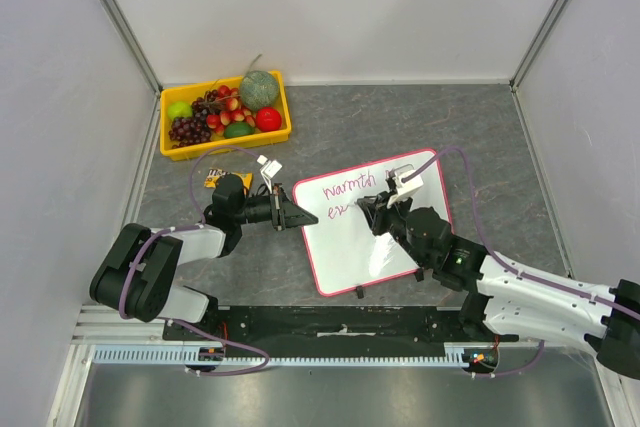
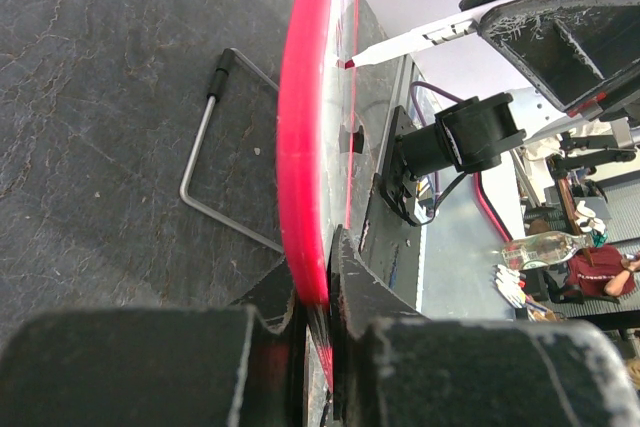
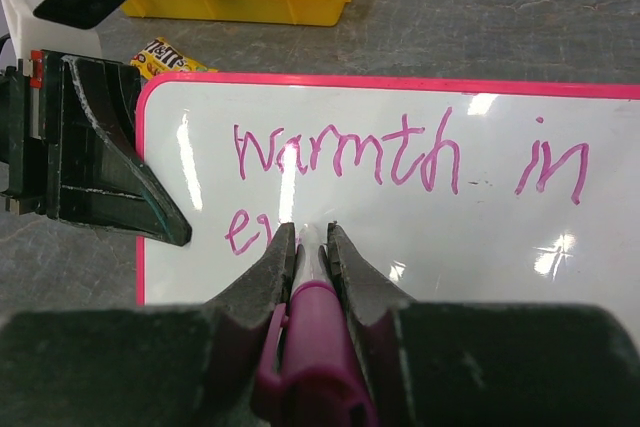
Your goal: Write a sentence on the whiteboard
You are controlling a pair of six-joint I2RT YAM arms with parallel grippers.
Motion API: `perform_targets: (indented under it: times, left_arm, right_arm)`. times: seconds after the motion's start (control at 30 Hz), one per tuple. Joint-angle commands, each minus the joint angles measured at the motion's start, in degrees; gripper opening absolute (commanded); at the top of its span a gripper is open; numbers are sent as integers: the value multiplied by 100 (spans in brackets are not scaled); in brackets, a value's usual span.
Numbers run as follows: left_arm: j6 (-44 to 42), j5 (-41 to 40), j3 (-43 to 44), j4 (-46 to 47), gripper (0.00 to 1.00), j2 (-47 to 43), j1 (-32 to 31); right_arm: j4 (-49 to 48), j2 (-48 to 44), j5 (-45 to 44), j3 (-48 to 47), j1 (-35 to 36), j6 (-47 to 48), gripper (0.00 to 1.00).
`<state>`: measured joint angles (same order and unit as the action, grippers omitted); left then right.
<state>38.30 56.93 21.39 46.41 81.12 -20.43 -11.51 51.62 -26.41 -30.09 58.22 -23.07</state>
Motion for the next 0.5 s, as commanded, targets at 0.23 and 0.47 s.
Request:
perform_targets:
  times: [0.23,0.47]
  left_arm:
    - [-1238,-94,-91,-203,2,167,-84]
    - [-1238,-94,-82,-203,2,176,-84]
  right_arm:
    - [43,200,242,-120,-65,75,0]
    - [271,16,312,11,-65,-31,0]
